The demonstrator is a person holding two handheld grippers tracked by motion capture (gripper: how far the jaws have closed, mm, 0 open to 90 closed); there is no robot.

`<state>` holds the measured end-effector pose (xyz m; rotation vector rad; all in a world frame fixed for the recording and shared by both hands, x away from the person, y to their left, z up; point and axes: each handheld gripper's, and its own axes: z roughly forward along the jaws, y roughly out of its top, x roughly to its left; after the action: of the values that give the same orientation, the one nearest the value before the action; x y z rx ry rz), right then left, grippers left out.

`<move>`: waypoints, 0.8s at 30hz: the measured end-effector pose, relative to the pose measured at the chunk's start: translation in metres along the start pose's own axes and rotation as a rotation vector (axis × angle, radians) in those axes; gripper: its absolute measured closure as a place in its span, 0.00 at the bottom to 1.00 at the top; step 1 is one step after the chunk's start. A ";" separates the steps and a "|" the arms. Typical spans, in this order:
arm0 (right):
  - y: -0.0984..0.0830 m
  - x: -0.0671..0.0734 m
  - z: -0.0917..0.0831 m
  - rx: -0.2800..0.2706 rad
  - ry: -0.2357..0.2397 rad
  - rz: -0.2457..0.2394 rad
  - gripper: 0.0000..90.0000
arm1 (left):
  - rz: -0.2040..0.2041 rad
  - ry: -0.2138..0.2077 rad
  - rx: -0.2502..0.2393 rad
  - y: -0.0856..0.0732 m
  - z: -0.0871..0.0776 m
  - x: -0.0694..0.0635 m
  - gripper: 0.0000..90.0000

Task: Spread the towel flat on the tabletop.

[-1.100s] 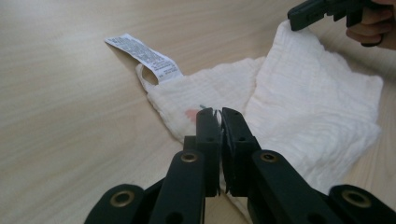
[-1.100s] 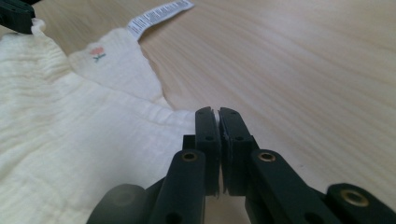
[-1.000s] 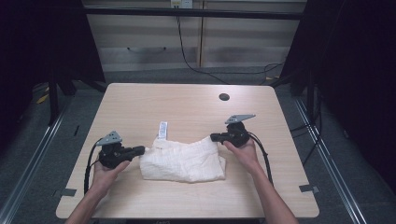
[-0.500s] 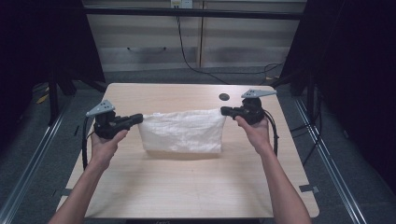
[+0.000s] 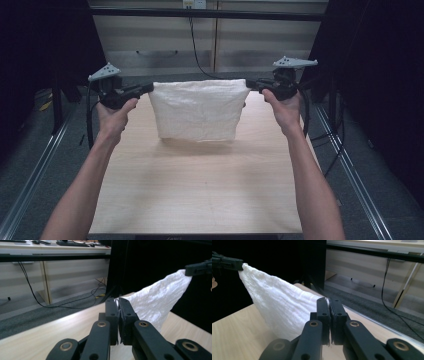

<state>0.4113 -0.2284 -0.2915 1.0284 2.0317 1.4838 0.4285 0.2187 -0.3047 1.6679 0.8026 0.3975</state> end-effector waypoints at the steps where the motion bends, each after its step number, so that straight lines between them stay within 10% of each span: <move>1: 0.004 -0.001 0.000 -0.002 -0.006 -0.001 0.98 | 0.002 0.002 -0.002 0.005 0.002 0.001 0.97; 7: 0.006 -0.006 -0.003 -0.008 -0.022 -0.003 0.98 | 0.033 -0.014 -0.018 0.009 0.007 -0.010 0.97; 18: -0.054 -0.007 -0.018 0.045 -0.011 0.029 0.98 | 0.047 -0.085 0.056 -0.053 0.010 -0.031 0.97; 24: -0.084 0.006 -0.029 0.063 0.022 0.030 0.97 | -0.013 -0.136 0.058 -0.087 -0.003 -0.035 0.97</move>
<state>0.3603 -0.2551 -0.3596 1.0763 2.0999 1.4604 0.3767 0.2039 -0.3814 1.7231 0.7295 0.2511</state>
